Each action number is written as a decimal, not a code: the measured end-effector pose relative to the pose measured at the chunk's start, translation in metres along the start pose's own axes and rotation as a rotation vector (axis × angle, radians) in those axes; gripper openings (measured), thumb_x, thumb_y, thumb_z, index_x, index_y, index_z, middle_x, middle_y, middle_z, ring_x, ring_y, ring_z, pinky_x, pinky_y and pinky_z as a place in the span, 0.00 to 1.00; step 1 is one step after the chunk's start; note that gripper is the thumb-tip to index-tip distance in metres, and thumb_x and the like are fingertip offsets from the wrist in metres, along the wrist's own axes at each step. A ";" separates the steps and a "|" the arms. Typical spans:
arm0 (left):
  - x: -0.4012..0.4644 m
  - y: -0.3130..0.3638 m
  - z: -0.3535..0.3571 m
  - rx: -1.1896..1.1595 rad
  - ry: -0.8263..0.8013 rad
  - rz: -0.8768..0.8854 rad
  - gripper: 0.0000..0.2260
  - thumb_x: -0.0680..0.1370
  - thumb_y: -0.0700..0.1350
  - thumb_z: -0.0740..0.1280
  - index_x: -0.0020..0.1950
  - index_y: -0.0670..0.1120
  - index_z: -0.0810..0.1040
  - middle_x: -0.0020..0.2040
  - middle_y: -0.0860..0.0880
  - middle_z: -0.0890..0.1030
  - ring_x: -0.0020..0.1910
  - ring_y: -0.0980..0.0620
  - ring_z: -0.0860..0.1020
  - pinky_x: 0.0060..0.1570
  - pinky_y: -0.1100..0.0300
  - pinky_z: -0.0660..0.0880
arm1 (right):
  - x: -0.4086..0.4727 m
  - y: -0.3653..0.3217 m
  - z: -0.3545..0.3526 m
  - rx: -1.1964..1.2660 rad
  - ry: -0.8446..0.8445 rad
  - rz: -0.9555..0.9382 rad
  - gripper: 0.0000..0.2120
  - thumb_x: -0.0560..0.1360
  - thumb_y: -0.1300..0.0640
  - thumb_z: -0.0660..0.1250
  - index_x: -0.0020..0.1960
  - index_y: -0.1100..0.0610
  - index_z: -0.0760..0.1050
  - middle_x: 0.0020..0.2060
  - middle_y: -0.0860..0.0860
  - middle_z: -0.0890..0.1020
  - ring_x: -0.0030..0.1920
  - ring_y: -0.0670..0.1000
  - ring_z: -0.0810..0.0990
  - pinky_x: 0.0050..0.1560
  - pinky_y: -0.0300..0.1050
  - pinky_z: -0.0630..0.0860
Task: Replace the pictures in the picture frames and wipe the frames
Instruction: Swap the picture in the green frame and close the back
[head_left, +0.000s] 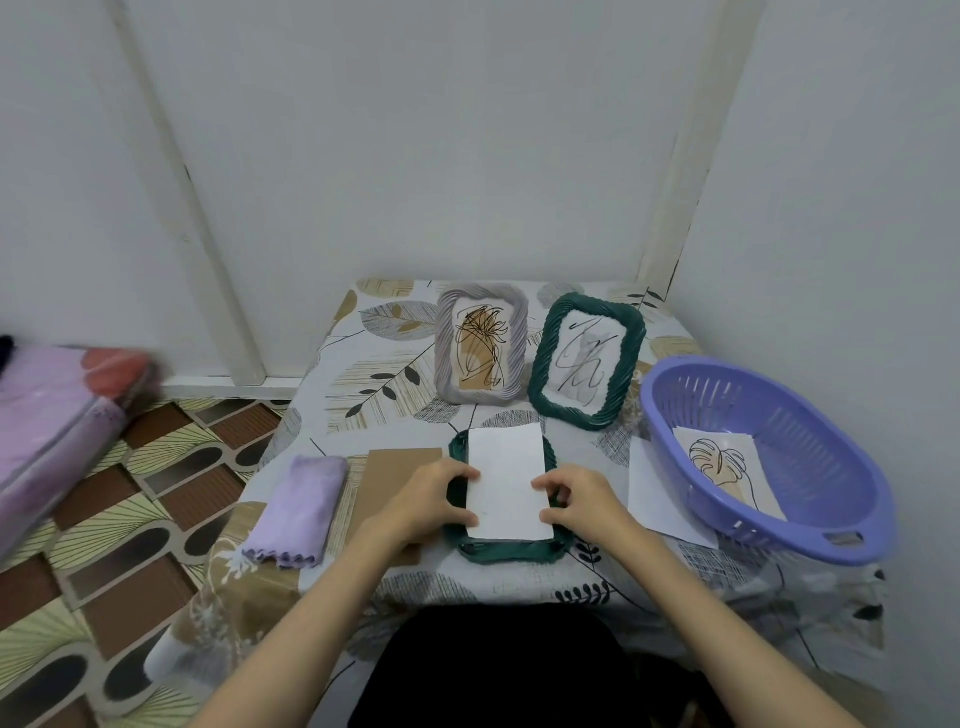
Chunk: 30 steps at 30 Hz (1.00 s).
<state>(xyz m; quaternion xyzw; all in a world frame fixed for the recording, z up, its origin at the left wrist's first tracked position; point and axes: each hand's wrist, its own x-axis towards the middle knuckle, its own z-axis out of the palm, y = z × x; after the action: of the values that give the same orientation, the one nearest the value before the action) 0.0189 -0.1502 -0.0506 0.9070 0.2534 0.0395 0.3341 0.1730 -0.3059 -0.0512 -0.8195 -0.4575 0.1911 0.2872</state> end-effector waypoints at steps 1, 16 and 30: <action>0.000 -0.001 0.000 0.018 -0.012 0.006 0.26 0.68 0.44 0.75 0.64 0.45 0.73 0.64 0.48 0.73 0.62 0.50 0.70 0.57 0.64 0.64 | 0.000 0.000 0.001 -0.018 -0.008 -0.006 0.19 0.68 0.63 0.72 0.58 0.58 0.77 0.46 0.50 0.74 0.44 0.48 0.71 0.46 0.34 0.66; 0.007 -0.013 -0.002 0.207 -0.137 -0.003 0.42 0.67 0.60 0.72 0.75 0.49 0.57 0.77 0.55 0.52 0.76 0.51 0.47 0.75 0.50 0.49 | -0.002 -0.002 0.007 -0.327 -0.061 0.004 0.24 0.78 0.43 0.56 0.72 0.48 0.60 0.75 0.45 0.55 0.72 0.55 0.54 0.68 0.55 0.56; 0.006 -0.010 -0.001 0.249 -0.160 0.002 0.41 0.69 0.61 0.70 0.76 0.50 0.55 0.77 0.56 0.52 0.76 0.54 0.46 0.73 0.51 0.47 | -0.001 0.004 0.013 -0.333 -0.068 0.017 0.24 0.78 0.42 0.56 0.72 0.47 0.60 0.75 0.44 0.56 0.73 0.53 0.53 0.68 0.54 0.55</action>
<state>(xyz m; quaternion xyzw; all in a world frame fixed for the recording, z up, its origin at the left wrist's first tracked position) 0.0197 -0.1404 -0.0563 0.9419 0.2280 -0.0641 0.2381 0.1681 -0.3047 -0.0636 -0.8528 -0.4853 0.1426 0.1302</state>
